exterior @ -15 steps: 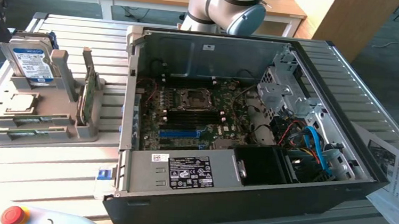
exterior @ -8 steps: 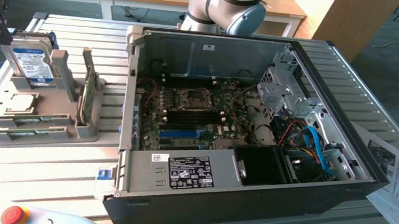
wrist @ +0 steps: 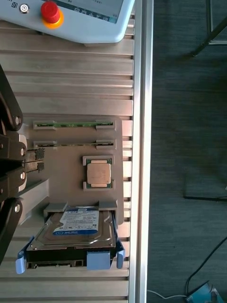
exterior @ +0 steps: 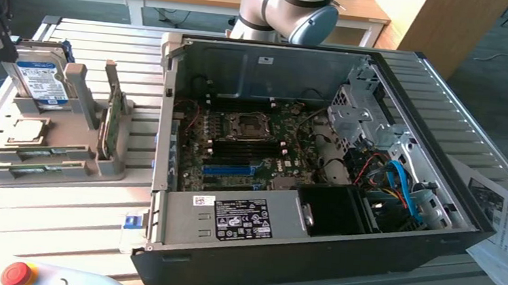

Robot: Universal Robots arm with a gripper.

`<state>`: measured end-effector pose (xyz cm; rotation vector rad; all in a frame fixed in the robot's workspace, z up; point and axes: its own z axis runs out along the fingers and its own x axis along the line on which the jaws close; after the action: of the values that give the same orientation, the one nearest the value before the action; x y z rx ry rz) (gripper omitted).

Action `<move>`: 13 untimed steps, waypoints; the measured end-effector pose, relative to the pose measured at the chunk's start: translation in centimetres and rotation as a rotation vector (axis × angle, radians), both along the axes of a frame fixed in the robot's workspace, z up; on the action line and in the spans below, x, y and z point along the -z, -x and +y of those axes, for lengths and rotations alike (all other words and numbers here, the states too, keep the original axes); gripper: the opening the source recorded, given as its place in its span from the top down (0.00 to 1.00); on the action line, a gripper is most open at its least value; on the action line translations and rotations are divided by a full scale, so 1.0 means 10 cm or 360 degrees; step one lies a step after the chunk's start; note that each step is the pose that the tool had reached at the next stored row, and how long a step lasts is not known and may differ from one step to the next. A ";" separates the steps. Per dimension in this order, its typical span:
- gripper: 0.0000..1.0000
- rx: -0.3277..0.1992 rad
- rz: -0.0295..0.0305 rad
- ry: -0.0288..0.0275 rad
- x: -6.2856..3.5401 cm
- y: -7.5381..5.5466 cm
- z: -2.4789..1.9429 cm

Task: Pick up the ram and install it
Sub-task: 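Pick up the ram and move it above insertion slot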

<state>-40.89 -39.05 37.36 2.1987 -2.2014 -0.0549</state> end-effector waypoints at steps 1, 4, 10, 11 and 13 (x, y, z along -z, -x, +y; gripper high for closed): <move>0.89 0.0000 0.00000 0.00000 0.012 0.00 -0.001; 0.89 0.0000 0.00000 0.00000 0.046 0.00 -0.005; 0.89 0.0000 -0.00001 0.00000 0.106 0.00 -0.013; 0.89 0.0000 0.00000 -0.00001 0.116 0.00 -0.015; 0.89 0.0000 0.00000 -0.00001 0.135 0.00 -0.018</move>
<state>-40.89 -39.23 36.00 2.1987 -2.2014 -0.0549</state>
